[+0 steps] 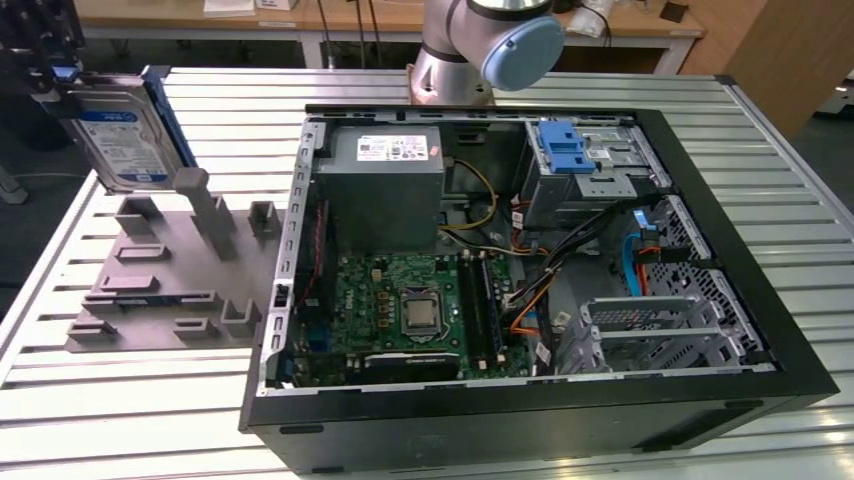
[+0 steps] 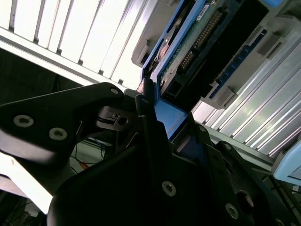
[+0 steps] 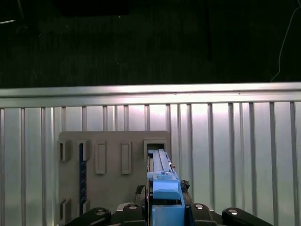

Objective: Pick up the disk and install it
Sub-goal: 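Pick up the disk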

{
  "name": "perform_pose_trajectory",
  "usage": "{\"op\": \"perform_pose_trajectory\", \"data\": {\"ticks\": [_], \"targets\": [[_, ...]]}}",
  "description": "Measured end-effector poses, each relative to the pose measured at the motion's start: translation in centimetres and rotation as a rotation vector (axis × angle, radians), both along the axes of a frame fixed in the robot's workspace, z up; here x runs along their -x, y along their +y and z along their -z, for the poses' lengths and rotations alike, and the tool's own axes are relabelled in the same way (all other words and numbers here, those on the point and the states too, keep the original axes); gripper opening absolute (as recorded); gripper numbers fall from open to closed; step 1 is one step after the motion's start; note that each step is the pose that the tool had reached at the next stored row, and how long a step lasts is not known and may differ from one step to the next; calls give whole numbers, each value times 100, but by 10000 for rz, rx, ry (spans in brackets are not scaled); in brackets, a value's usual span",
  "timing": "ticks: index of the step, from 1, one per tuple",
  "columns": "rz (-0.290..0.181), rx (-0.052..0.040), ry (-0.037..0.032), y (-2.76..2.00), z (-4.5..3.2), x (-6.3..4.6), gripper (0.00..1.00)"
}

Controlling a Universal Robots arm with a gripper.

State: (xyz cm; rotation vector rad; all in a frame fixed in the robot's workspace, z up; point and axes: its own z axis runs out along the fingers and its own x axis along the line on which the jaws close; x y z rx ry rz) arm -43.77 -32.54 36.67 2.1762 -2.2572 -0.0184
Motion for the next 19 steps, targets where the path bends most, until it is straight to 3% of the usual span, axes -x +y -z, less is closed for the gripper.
{"op": "perform_pose_trajectory", "data": {"ticks": [19], "targets": [[0,0,-1,2,-210,0,36]]}}
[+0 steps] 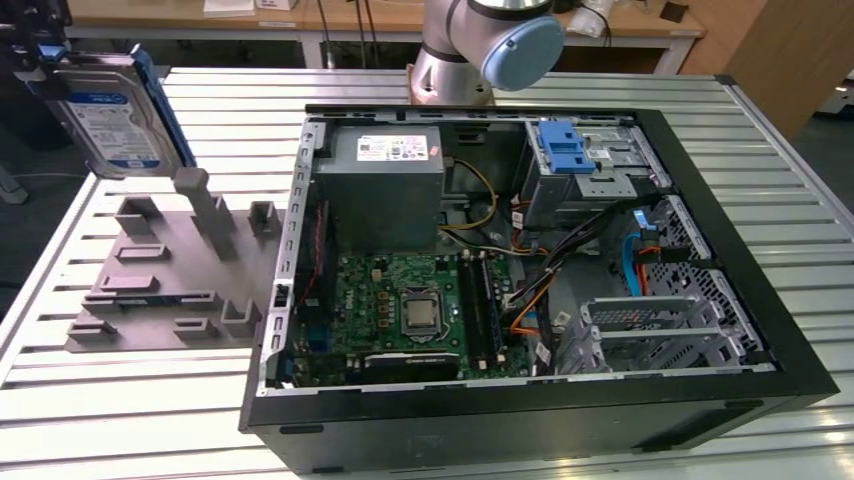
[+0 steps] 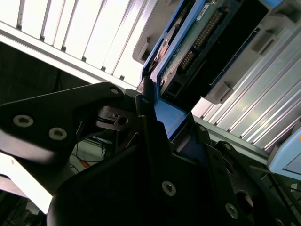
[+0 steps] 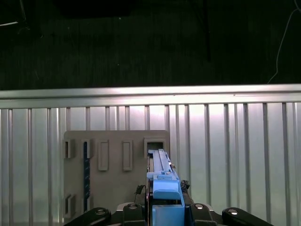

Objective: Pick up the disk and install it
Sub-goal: 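Pick up the disk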

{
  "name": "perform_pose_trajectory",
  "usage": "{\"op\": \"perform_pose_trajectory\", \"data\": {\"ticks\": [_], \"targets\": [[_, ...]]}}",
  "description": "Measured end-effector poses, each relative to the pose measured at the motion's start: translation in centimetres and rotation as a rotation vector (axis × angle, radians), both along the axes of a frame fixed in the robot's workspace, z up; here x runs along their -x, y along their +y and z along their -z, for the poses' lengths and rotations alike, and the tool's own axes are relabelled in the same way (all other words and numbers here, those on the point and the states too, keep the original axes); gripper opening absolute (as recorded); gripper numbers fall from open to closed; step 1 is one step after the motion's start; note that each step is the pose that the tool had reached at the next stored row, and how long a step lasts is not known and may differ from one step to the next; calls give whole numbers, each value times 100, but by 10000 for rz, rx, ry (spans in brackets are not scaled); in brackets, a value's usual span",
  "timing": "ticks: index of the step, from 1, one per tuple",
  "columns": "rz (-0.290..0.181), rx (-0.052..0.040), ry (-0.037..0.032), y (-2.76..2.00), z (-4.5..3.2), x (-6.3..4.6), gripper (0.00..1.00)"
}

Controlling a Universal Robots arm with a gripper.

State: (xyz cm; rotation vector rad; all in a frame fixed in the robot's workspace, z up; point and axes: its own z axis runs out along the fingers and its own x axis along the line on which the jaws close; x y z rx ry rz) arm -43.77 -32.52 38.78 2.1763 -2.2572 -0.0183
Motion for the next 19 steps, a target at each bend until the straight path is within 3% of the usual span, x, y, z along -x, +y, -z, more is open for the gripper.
{"op": "perform_pose_trajectory", "data": {"ticks": [19], "targets": [[0,0,0,4,-166,0,36]]}}
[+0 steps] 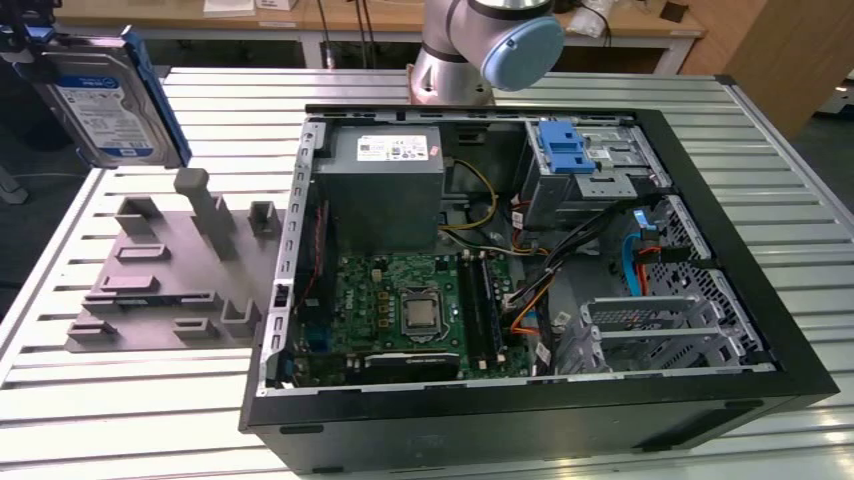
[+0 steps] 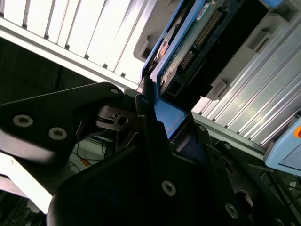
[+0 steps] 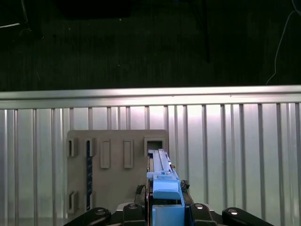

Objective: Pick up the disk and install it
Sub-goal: 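Pick up the disk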

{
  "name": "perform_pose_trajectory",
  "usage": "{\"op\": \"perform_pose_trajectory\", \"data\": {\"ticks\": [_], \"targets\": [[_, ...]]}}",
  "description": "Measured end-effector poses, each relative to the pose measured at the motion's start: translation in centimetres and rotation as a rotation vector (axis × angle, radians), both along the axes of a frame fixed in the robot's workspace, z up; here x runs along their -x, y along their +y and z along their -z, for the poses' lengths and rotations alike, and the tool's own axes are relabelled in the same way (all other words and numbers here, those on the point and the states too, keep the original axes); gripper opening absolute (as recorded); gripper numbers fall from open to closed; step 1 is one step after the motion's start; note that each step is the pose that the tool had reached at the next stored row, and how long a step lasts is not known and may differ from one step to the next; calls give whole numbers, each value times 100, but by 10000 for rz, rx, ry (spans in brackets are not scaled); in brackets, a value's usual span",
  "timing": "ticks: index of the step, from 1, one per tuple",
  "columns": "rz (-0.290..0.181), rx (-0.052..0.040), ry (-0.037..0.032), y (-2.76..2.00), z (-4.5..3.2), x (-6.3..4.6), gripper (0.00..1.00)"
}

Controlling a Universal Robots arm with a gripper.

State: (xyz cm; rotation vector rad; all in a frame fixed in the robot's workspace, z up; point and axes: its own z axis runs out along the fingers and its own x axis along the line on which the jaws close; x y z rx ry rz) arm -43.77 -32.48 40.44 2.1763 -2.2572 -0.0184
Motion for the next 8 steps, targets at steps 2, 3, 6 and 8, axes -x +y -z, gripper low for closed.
{"op": "perform_pose_trajectory", "data": {"ticks": [2,3,6,8], "targets": [[0,0,0,1,-17,0,36],[0,0,1,1,-26,0,36],[0,0,-1,2,-50,0,36],[0,0,0,2,-65,0,36]]}}
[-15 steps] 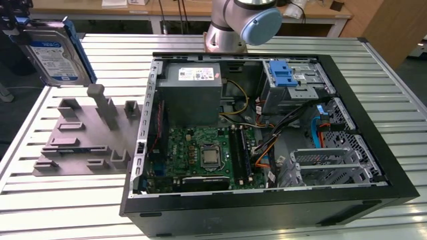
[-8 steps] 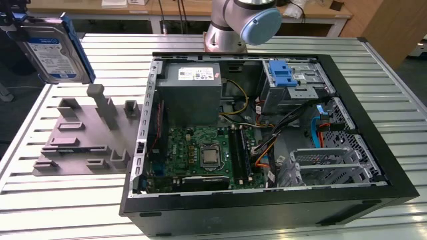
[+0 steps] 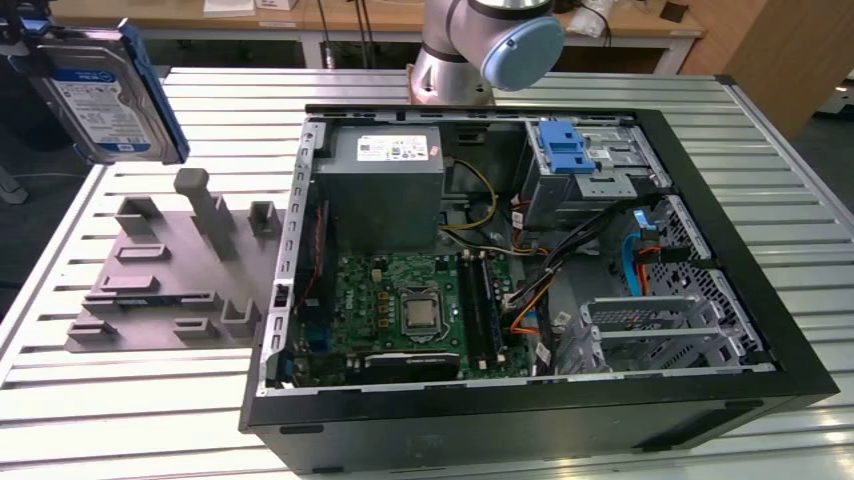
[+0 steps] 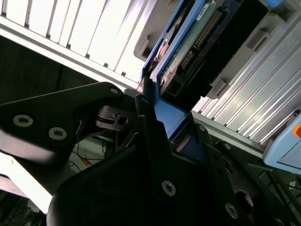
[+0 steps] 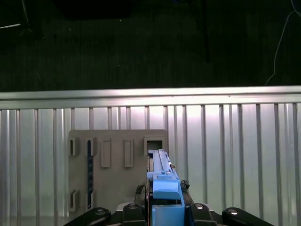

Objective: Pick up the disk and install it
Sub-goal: 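Pick up the disk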

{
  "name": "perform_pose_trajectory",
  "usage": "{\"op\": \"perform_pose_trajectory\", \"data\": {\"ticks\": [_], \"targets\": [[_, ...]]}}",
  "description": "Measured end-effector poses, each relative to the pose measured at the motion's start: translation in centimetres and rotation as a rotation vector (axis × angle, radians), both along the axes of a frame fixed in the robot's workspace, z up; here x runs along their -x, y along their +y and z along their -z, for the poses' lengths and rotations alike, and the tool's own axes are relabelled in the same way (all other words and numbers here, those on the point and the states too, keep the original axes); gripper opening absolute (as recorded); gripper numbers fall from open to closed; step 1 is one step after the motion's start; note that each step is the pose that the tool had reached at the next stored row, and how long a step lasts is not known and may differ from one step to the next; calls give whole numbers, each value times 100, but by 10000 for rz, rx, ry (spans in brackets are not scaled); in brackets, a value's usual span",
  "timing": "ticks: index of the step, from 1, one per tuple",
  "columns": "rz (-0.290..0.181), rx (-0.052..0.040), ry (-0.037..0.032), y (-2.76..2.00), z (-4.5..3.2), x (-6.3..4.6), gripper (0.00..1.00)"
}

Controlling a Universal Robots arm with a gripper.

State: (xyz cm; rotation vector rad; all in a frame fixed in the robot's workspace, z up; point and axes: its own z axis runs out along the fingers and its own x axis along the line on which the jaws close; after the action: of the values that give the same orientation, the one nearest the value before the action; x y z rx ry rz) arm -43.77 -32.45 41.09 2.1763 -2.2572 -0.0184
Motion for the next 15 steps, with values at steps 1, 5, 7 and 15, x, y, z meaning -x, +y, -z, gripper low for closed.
{"op": "perform_pose_trajectory", "data": {"ticks": [1,5,7,15], "targets": [[0,0,-1,0,-6,0,36],[0,0,1,1,-35,0,36],[0,0,1,3,-53,0,36],[0,0,0,4,-120,0,36]]}}
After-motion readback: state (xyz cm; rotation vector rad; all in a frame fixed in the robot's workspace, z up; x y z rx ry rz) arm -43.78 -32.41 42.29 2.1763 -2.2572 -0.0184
